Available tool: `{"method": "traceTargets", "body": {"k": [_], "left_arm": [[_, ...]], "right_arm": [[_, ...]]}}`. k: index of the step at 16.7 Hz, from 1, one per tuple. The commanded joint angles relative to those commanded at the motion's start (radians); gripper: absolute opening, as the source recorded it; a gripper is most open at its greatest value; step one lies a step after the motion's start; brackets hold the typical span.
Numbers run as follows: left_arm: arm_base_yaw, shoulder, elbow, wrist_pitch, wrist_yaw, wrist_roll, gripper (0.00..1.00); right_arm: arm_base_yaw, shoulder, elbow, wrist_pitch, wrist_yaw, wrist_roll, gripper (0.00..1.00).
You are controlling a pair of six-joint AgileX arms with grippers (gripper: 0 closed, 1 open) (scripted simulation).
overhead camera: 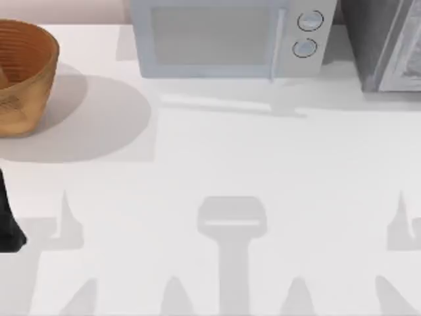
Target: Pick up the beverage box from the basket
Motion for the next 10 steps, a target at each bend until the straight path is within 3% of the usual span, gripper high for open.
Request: {"method": "traceTargets", "body": {"k": [5, 10], "left_arm": [[0.008, 0.06, 0.021, 0.041, 0.009, 0.0, 1.0], [0.047, 0.335, 0.118, 0.225, 0.053, 0.002, 1.0]], "right_arm": [[0.0, 0.0, 0.0, 0.0, 0.0, 0.0, 1.0], [0.0, 0.0, 0.0, 0.0, 0.0, 0.0, 1.0]]}}
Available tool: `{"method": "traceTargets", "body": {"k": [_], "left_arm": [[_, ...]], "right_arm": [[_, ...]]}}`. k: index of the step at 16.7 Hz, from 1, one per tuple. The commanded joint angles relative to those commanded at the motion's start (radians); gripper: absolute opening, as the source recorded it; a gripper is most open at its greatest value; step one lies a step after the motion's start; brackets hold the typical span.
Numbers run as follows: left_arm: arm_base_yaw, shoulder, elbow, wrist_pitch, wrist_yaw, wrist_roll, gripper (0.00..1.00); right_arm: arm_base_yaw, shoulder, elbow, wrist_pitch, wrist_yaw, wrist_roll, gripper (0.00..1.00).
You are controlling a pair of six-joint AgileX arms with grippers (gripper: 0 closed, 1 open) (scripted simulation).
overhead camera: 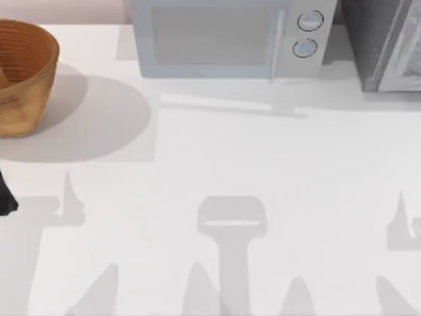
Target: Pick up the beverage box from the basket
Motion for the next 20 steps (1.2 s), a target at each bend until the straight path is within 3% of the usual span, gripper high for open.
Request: {"method": "traceTargets", "body": {"k": [14, 20], "left_arm": [[0.167, 1.219, 0.415, 0.798, 0.19, 0.007, 1.0], [0.211, 1.557, 0.527, 1.011, 0.24, 0.01, 1.0]], "right_arm": [[0.0, 0.0, 0.0, 0.0, 0.0, 0.0, 1.0], [0.0, 0.0, 0.0, 0.0, 0.0, 0.0, 1.0]]}}
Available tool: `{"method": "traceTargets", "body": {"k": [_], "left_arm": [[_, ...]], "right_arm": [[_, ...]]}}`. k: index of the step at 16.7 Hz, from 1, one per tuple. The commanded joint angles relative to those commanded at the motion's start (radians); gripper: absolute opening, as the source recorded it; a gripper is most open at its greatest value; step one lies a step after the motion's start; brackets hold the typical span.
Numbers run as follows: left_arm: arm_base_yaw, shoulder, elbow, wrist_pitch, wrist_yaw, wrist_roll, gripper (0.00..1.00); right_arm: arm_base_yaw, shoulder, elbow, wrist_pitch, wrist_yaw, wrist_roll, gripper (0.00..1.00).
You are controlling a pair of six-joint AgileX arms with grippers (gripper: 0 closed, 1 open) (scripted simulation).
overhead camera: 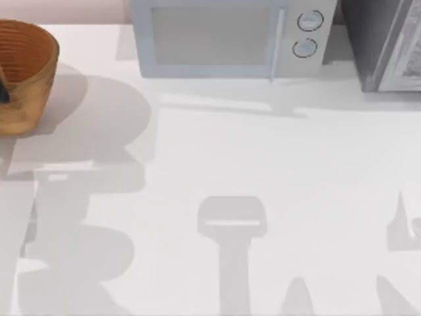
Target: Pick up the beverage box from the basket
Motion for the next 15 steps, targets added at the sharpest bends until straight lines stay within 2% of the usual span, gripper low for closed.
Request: {"method": "traceTargets", "body": {"k": [9, 15], "left_arm": [[0.001, 0.038, 0.021, 0.024, 0.002, 0.002, 1.0], [-0.022, 0.126, 0.158, -0.034, -0.02, 0.0, 1.0]], "right_arm": [[0.0, 0.0, 0.0, 0.0, 0.0, 0.0, 1.0], [0.0, 0.0, 0.0, 0.0, 0.0, 0.0, 1.0]]}}
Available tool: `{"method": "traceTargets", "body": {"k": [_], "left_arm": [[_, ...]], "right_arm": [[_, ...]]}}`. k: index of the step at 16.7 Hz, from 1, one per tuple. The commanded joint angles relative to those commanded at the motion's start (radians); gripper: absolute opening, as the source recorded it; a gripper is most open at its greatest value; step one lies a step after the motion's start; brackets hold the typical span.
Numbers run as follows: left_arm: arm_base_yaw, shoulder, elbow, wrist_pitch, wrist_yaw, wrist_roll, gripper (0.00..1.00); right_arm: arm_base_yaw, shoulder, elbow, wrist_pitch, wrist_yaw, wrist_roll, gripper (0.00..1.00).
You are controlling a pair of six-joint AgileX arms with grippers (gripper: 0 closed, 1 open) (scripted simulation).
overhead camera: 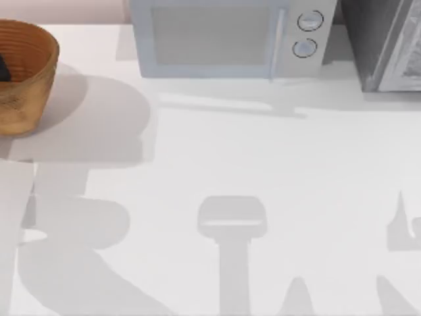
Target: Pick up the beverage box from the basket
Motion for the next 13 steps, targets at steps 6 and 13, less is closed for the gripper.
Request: {"method": "traceTargets", "body": {"k": [6, 13], "left_arm": [[-0.012, 0.041, 0.069, -0.028, -0.011, -0.001, 1.0], [-0.012, 0.041, 0.069, -0.028, -0.011, -0.001, 0.62]], "right_arm": [[0.0, 0.0, 0.0, 0.0, 0.0, 0.0, 1.0], [0.0, 0.0, 0.0, 0.0, 0.0, 0.0, 1.0]]}}
